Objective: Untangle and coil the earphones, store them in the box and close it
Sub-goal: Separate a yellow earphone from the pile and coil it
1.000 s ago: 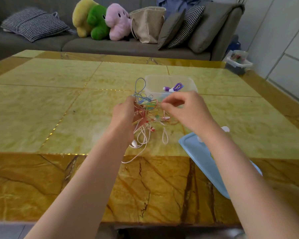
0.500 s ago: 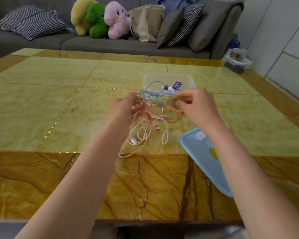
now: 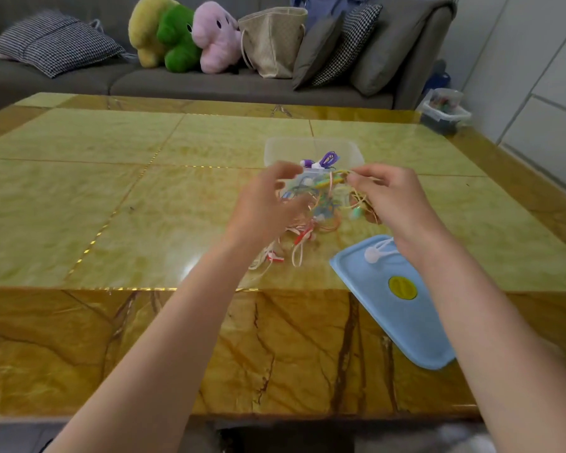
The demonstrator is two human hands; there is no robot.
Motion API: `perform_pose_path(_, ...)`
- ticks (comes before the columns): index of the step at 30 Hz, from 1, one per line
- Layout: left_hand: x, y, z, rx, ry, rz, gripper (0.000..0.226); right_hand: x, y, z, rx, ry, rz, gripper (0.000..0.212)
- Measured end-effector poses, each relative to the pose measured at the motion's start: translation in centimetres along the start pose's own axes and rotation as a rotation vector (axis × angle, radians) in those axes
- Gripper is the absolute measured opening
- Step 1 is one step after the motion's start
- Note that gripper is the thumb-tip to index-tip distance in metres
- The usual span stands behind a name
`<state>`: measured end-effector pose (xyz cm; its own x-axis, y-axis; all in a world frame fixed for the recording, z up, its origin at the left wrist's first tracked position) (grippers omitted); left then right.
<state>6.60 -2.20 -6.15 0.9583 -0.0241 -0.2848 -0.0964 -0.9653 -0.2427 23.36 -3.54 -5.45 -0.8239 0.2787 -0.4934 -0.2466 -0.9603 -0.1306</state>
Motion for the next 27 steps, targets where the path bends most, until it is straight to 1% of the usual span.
perform_pose_path(2,1.9,0.4,-1.1,0.091,0.005,0.139,0.044,0.4,0.2,0.4,0.019,-0.027,0.033,0.021)
perform_pose_path(3,2.5,0.7,-1.3,0.103,0.028,0.172,0.044,0.5,0.3,0.5,0.027,-0.027,0.056,0.022)
perform_pose_path(4,2.6,0.7,-1.2,0.113,0.031,0.177,0.041,0.7,0.4,0.6,0.031,-0.020,0.081,0.020)
perform_pose_path(7,1.6,0.6,-0.3,0.098,-0.118,0.091,0.024,0.8,0.6,0.5,0.037,0.010,0.121,0.013)
perform_pose_path(9,1.0,0.4,0.3,0.029,-0.114,0.084,0.014,0.2,0.4,0.3,0.019,0.011,0.064,0.014)
perform_pose_path(11,0.6,0.3,0.5,-0.012,-0.110,0.094,0.010,-0.9,0.2,-0.1,0.013,0.007,-0.048,0.020)
perform_pose_path(13,0.1,0.3,0.3,-0.001,-0.205,0.060,0.015,-1.8,-0.1,-0.6,0.021,0.016,-0.142,0.025)
perform_pose_path(16,-0.4,0.3,0.0,0.002,-0.306,0.017,0.020,-2.0,-0.1,-0.6,0.030,-0.021,-0.181,0.028)
perform_pose_path(18,-0.6,0.3,0.0,-0.042,-0.327,0.015,0.026,-1.5,-0.1,-0.5,0.039,-0.056,-0.155,0.025)
perform_pose_path(20,-0.7,0.3,0.1,-0.084,-0.294,0.009,0.033,-0.9,0.1,-0.3,0.073,-0.103,-0.097,0.021)
perform_pose_path(22,-0.8,0.4,-0.3,-0.053,-0.297,-0.021,0.036,-0.5,0.3,-0.1,0.090,-0.123,-0.032,0.023)
perform_pose_path(24,-0.8,0.5,-1.3,0.040,-0.296,-0.093,0.029,0.0,0.5,0.2,0.078,-0.127,0.030,0.025)
perform_pose_path(25,-0.8,0.6,-1.9,0.068,-0.256,-0.128,0.023,0.2,0.6,0.4,0.070,-0.119,0.049,0.025)
perform_pose_path(26,-0.7,0.6,-2.1,0.060,-0.182,-0.138,0.018,0.3,0.7,0.6,0.057,-0.115,0.063,0.025)
perform_pose_path(27,-0.5,0.6,-2.1,0.016,-0.086,-0.122,0.016,0.4,0.8,0.8,0.039,-0.122,0.077,0.025)
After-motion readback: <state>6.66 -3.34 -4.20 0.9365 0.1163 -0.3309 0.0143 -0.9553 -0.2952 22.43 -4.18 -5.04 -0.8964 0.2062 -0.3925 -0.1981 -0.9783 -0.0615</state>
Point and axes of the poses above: each hand's wrist, its own y-axis away from the middle knuckle, its own x-axis out of the palm, z = x × y, the point moved 6 cm from there along -y, towards the middle knuckle, and after that the axes turned 11 degrees about y, right-handed, at the moved point
